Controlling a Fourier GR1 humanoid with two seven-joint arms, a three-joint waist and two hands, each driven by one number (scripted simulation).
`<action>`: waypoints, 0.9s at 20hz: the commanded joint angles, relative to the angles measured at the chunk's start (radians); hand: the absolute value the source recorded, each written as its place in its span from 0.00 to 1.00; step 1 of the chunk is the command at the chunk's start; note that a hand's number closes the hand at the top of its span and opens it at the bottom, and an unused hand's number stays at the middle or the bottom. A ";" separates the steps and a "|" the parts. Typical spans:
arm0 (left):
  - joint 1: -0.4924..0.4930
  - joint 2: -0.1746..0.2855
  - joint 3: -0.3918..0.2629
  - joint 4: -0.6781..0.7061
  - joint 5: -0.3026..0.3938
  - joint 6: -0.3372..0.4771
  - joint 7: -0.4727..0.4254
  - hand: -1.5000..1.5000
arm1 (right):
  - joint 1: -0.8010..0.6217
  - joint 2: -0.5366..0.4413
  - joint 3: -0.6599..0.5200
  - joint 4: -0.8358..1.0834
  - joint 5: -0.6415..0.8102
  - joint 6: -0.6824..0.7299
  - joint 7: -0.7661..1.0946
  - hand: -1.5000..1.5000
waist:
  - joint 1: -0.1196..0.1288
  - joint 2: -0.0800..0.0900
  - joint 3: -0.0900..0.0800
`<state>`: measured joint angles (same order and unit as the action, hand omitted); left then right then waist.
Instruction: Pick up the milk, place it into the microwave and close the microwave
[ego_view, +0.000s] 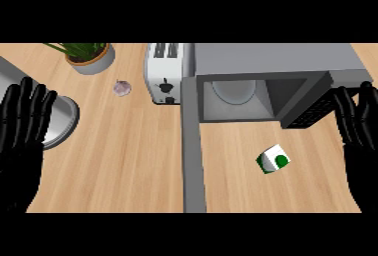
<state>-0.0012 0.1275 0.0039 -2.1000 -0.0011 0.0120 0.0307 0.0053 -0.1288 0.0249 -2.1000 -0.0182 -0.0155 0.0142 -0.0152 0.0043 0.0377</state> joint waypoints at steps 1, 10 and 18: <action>-0.068 0.021 0.004 0.023 -0.007 -0.007 0.052 0.00 | 0.029 -0.006 -0.009 -0.024 -0.019 0.020 -0.009 0.00 | 0.006 -0.004 -0.037; 0.052 0.021 0.136 -0.029 0.372 -0.143 0.110 0.00 | 0.161 -0.066 0.009 -0.070 -0.197 0.234 -0.064 0.00 | 0.019 -0.008 -0.038; 0.226 0.061 0.281 -0.232 0.573 -0.213 0.197 0.00 | 0.232 -0.012 0.023 -0.099 -0.102 0.201 -0.046 0.00 | 0.021 -0.007 -0.038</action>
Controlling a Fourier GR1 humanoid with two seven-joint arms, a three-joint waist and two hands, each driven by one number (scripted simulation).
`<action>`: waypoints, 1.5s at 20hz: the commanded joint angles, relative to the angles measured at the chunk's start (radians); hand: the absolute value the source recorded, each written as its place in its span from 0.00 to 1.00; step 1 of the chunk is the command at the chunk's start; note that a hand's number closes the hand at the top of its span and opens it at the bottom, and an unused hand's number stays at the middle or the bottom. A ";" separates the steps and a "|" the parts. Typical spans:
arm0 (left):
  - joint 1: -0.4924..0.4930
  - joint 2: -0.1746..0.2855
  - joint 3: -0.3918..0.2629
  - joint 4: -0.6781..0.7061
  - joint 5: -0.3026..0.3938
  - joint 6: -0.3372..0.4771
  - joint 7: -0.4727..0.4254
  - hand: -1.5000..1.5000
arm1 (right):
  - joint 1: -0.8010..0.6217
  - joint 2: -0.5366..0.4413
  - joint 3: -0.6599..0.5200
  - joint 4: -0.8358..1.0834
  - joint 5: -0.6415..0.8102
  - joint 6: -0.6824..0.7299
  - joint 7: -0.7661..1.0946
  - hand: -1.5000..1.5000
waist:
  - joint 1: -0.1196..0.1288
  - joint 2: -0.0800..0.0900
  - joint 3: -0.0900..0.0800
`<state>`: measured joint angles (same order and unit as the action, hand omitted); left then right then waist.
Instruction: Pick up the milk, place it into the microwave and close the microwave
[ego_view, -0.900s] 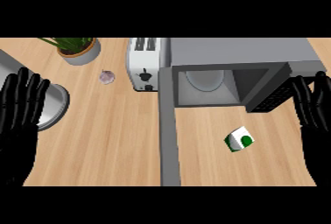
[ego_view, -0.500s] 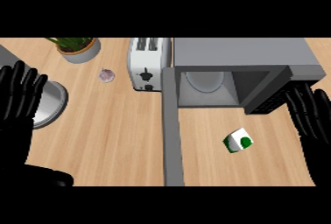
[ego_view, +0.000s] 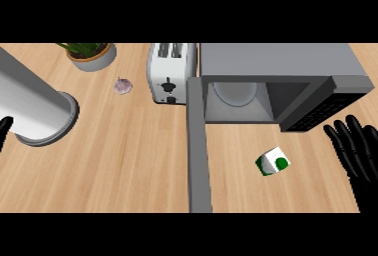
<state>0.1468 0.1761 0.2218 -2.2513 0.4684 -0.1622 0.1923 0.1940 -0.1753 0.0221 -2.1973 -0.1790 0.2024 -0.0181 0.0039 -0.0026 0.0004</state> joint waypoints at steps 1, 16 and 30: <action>0.129 -0.006 0.072 -0.048 0.087 -0.091 -0.026 0.00 | 0.065 0.022 0.000 -0.004 0.039 0.005 -0.021 0.00 | 0.001 0.000 -0.001; 0.335 -0.039 0.237 -0.183 0.283 -0.229 -0.002 0.00 | 0.018 0.058 -0.080 0.467 0.230 -0.045 -0.298 0.00 | 0.016 0.000 0.001; 0.408 -0.027 0.354 -0.111 0.404 -0.370 -0.038 0.00 | -0.150 0.002 -0.183 1.108 0.323 -0.076 -0.663 0.00 | 0.024 0.002 0.002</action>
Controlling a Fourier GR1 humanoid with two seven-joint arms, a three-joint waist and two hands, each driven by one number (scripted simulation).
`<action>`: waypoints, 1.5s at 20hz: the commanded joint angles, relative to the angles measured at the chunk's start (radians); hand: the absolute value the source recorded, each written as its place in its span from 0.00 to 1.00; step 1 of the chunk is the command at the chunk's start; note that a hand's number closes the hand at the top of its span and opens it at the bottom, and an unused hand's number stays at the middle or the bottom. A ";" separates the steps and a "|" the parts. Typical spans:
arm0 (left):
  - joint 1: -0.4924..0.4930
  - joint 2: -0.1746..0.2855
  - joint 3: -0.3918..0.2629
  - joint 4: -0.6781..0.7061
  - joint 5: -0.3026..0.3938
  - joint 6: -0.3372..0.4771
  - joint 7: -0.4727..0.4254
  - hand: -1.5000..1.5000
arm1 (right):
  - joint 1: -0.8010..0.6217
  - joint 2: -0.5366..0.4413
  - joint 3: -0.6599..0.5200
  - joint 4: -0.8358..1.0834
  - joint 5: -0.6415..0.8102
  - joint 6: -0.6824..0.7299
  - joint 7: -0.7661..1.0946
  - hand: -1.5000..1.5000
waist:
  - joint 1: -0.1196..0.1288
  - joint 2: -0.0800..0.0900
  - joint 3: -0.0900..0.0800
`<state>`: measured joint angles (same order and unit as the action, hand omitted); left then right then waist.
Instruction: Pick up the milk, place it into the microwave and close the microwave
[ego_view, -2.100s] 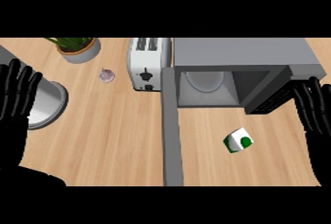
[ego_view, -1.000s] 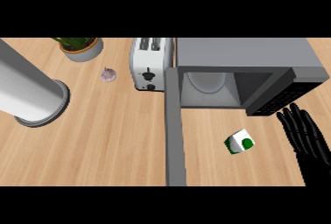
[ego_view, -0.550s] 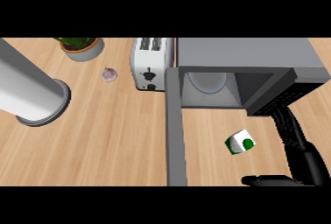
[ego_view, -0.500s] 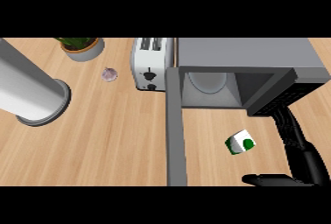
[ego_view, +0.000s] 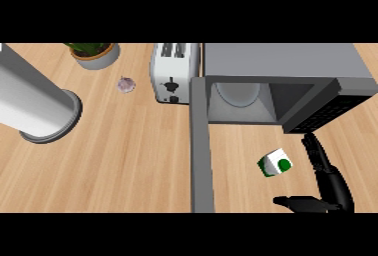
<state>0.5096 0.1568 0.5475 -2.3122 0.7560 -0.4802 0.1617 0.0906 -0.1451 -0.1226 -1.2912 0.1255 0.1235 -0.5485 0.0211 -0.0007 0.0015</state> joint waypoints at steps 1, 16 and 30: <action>0.005 -0.003 0.033 -0.061 0.101 -0.014 0.006 0.00 | -0.080 -0.001 -0.011 0.221 0.044 -0.022 -0.126 0.00 | -0.003 0.001 0.000; 0.096 -0.077 0.060 -0.093 0.153 -0.105 0.033 0.00 | -0.400 -0.068 -0.101 0.856 0.102 -0.064 -0.462 0.00 | 0.004 0.004 0.001; 0.058 0.017 0.113 -0.056 0.244 -0.087 0.065 0.00 | -0.504 -0.014 -0.101 1.064 0.116 -0.023 -0.583 1.00 | 0.020 0.010 0.004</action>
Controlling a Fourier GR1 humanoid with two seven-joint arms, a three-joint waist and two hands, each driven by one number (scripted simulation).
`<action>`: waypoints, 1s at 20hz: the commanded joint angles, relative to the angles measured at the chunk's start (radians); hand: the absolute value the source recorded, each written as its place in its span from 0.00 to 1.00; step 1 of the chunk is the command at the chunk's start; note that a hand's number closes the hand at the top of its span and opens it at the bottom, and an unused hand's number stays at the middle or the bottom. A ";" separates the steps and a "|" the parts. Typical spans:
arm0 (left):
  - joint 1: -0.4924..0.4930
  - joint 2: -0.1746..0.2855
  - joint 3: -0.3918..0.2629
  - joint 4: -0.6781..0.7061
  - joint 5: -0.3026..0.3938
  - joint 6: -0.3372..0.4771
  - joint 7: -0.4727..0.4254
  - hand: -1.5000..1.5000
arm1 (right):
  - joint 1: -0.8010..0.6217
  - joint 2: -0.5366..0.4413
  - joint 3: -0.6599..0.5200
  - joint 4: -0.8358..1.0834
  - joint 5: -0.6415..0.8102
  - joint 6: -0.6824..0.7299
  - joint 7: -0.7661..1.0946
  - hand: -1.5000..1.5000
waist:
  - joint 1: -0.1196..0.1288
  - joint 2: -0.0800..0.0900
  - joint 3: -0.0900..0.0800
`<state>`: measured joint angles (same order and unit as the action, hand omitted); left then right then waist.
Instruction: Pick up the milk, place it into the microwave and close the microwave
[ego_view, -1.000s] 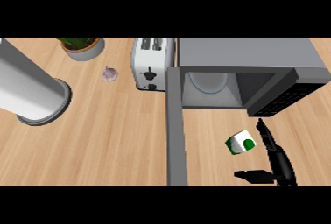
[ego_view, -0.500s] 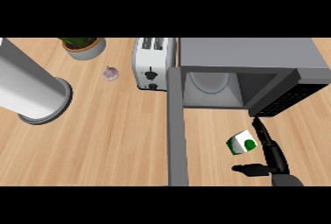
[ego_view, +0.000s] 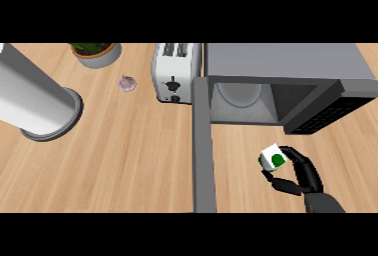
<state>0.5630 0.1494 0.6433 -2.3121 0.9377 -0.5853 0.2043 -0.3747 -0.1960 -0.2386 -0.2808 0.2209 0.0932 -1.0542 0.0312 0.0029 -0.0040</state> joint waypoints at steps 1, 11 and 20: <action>-0.012 -0.014 -0.008 -0.045 0.016 -0.004 0.005 0.00 | -0.011 0.018 0.023 0.053 0.029 0.039 -0.128 1.00 | 0.002 0.006 0.008; -0.016 -0.007 0.013 -0.003 0.045 -0.028 0.032 0.00 | -0.090 0.072 -0.080 0.038 -0.067 -0.082 -0.072 1.00 | -0.011 0.003 0.006; 0.003 -0.007 0.079 -0.043 0.115 -0.023 0.066 0.00 | -0.128 0.158 -0.031 -0.011 -0.036 -0.141 -0.046 1.00 | -0.013 -0.001 0.005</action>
<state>0.5647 0.1297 0.6911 -2.3171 1.0191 -0.6203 0.2506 -0.4832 -0.0745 -0.2863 -0.2781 0.1717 0.0185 -1.0526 0.0197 0.0031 0.0014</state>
